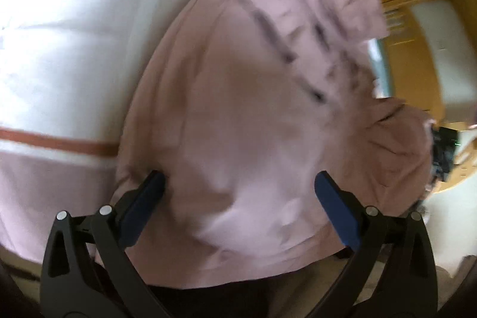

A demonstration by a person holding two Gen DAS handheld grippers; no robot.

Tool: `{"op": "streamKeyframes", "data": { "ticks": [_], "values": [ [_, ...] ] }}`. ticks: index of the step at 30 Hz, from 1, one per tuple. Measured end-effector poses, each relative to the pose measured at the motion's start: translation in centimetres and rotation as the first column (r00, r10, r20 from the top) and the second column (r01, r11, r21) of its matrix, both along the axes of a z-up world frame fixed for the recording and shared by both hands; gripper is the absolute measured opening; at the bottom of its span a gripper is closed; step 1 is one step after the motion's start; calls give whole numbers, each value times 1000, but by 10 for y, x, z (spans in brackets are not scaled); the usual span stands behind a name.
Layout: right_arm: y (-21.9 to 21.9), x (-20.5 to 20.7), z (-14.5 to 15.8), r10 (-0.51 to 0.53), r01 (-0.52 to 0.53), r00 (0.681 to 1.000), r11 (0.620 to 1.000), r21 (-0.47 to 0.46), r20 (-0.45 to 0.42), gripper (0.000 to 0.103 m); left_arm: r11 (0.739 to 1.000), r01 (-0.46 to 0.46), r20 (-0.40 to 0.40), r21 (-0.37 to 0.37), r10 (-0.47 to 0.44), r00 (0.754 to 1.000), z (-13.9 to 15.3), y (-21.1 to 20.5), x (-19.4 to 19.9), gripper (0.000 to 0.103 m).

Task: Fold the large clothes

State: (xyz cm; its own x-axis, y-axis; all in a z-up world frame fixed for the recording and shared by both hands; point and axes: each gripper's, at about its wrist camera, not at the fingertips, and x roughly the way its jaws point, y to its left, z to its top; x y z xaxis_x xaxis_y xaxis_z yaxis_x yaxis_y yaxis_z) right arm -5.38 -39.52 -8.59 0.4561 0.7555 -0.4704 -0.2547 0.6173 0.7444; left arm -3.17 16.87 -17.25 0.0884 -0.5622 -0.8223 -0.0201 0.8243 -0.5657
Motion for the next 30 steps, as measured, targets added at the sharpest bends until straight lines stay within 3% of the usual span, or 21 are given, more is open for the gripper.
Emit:
{"op": "streamKeyframes", "data": {
  "ticks": [2,4,8,11,12,13,18,20,22,24,27,29,30],
  "values": [
    [-1,-7,-7,0,0,1000,1000,-7,-15,22,999,-11,16,44,10,1000,4,0,-1,101],
    [-5,-10,-13,-2,2,999,1000,-1,-38,29,990,-37,4,135,36,999,1,2,-2,101],
    [-9,-14,-18,0,-1,998,1000,-3,-69,36,985,-53,-19,166,57,998,-8,1,3,101],
    [-5,-18,-17,16,-20,997,999,-42,-78,65,980,-41,-27,194,47,999,-9,-2,3,101],
    [-4,-22,-18,26,-31,996,998,-57,-84,81,979,-37,-24,198,43,999,-9,-3,2,101],
    [-2,-24,-19,32,-39,995,996,-76,-90,91,980,-39,-25,196,45,999,-8,-3,0,101],
    [9,-32,-45,14,-62,982,965,-256,-186,94,984,-58,-45,171,66,997,-14,-4,-3,101],
    [14,-32,-54,3,-71,977,949,-306,-215,90,987,-23,-29,161,28,999,-12,-13,-3,101],
    [17,-33,-57,0,-71,977,943,-326,-213,43,994,42,15,103,-44,999,-3,-29,-5,96],
    [16,-32,-52,13,-67,982,957,-282,-188,23,996,91,72,3,-91,993,9,-42,-9,85],
    [13,-27,-33,13,-35,994,979,-203,-107,16,967,104,150,-234,-69,986,27,-44,-11,73],
    [7,-16,-16,0,-6,998,993,-117,-57,15,909,98,187,-406,-22,982,40,-41,-1,58],
    [1,-5,-5,-21,19,999,998,-57,-33,15,863,94,205,-497,11,979,47,-39,7,58]
  ]
}}
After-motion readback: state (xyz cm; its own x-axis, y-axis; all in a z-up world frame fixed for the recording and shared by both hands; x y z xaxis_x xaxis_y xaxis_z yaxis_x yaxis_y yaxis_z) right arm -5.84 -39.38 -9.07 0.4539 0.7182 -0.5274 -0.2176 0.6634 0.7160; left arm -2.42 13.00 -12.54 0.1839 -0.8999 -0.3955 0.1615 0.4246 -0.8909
